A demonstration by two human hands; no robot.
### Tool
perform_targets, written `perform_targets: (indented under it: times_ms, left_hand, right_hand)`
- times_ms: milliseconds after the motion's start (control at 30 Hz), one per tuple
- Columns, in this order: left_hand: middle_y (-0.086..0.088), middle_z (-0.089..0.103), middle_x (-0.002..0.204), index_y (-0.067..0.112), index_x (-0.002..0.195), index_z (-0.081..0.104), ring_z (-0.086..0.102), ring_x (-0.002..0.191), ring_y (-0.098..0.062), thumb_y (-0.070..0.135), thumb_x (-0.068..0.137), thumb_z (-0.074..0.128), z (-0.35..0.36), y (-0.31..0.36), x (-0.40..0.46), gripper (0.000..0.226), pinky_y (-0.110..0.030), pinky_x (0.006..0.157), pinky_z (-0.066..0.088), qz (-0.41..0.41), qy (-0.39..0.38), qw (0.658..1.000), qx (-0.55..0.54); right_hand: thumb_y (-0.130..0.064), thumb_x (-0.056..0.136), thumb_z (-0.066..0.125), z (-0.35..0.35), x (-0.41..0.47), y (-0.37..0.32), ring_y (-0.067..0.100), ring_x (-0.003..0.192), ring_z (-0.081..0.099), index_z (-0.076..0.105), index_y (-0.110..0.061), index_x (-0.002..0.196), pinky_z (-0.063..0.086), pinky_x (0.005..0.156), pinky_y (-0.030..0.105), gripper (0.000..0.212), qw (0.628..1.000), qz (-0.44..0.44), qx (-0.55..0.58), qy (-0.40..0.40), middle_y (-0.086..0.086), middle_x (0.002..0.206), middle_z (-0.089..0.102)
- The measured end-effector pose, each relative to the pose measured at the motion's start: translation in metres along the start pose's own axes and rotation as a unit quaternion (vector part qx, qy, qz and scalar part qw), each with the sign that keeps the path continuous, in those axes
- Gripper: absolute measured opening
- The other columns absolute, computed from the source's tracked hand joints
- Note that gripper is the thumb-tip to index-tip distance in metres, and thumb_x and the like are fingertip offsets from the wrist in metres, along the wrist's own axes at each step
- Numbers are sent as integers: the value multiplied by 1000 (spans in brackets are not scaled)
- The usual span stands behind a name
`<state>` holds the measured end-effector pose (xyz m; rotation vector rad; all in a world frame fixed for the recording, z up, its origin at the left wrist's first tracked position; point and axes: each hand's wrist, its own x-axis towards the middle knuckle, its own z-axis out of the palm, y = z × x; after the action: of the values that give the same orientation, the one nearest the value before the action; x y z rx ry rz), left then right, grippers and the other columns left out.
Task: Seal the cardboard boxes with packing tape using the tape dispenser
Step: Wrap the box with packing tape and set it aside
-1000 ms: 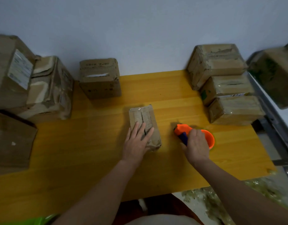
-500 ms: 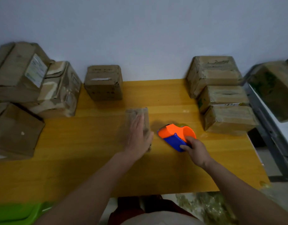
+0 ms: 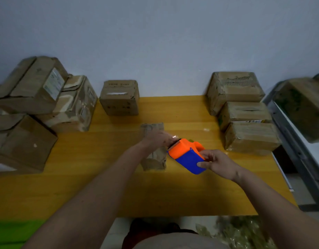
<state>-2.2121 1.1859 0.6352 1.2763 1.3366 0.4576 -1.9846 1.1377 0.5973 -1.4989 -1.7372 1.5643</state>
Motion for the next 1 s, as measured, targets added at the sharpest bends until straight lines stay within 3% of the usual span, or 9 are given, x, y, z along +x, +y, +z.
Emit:
perform_targets:
  times_ms: [100, 167, 233, 367, 467, 600, 700, 833, 1000]
  left_hand:
    - [-21, 59, 105, -9, 106, 62, 54, 97, -25, 0, 93, 51, -2, -4, -6, 19, -33, 86, 45, -39, -5, 998, -53]
    - [-22, 63, 109, -11, 114, 61, 59, 98, -27, 8, 94, 56, -3, -12, -8, 28, -35, 90, 48, -65, -14, 994, -85]
    - [-18, 67, 96, -7, 108, 66, 63, 86, -21, 13, 93, 60, -3, -20, -11, 26, -31, 81, 53, -60, -11, 994, -93]
    - [5, 66, 57, 9, 76, 66, 60, 50, 0, 7, 92, 62, -3, -36, -15, 16, -14, 50, 50, -46, 82, 985, -147]
    - [12, 62, 47, 10, 72, 66, 56, 44, 4, 3, 90, 62, 2, -52, -18, 20, -13, 48, 46, -41, 170, 971, -165]
    - [2, 66, 58, 12, 68, 69, 56, 55, -10, 7, 87, 68, -4, -79, -26, 19, -27, 68, 49, -42, 244, 951, -184]
    - [0, 69, 64, 15, 70, 70, 59, 59, -13, 10, 86, 69, -6, -92, -31, 17, -28, 69, 52, -54, 262, 943, -197]
    - [0, 71, 72, 11, 81, 74, 63, 64, -12, 16, 89, 67, 7, -104, -30, 12, -23, 67, 52, -95, 352, 913, -185]
    - [-7, 74, 92, 12, 94, 77, 60, 76, -15, 29, 90, 64, 9, -112, -29, 22, -25, 66, 39, -140, 412, 899, -54]
  right_hand:
    - [-6, 82, 71, -2, 1, -4, 23, 84, 68, 63, -2, 86, 53, 76, 37, 10, 998, 52, 30, -30, 15, 90, 71]
    - [-19, 80, 74, -1, 0, -8, 24, 82, 67, 61, -3, 86, 51, 72, 35, 22, 995, 72, 33, -52, 14, 88, 70]
    - [-26, 81, 72, 2, -2, -11, 24, 80, 64, 58, 0, 92, 47, 70, 34, 31, 994, 79, 43, -67, 15, 88, 68]
    - [-30, 84, 67, 14, 1, -23, 21, 77, 63, 57, -5, 99, 47, 68, 31, 31, 989, 81, 72, -97, 11, 89, 67]
    - [-41, 78, 67, 22, 6, -32, 14, 72, 67, 63, -10, 106, 52, 63, 23, 43, 989, 80, 65, -108, 4, 86, 72]
    - [-48, 67, 72, 13, 5, -32, 11, 65, 65, 66, -10, 93, 49, 59, 22, 46, 987, 75, -30, -139, -2, 73, 70]
    - [-50, 63, 74, 6, 10, -32, 10, 63, 66, 70, -7, 95, 50, 56, 20, 53, 982, 102, -49, -149, -2, 72, 72]
    - [-55, 63, 76, 11, 28, -47, 10, 63, 66, 73, -9, 88, 51, 58, 21, 52, 978, 115, -104, -137, 1, 73, 73]
    - [-49, 71, 76, 18, 50, -63, 11, 57, 64, 72, -8, 86, 47, 53, 22, 44, 970, 131, -171, -116, -3, 63, 69]
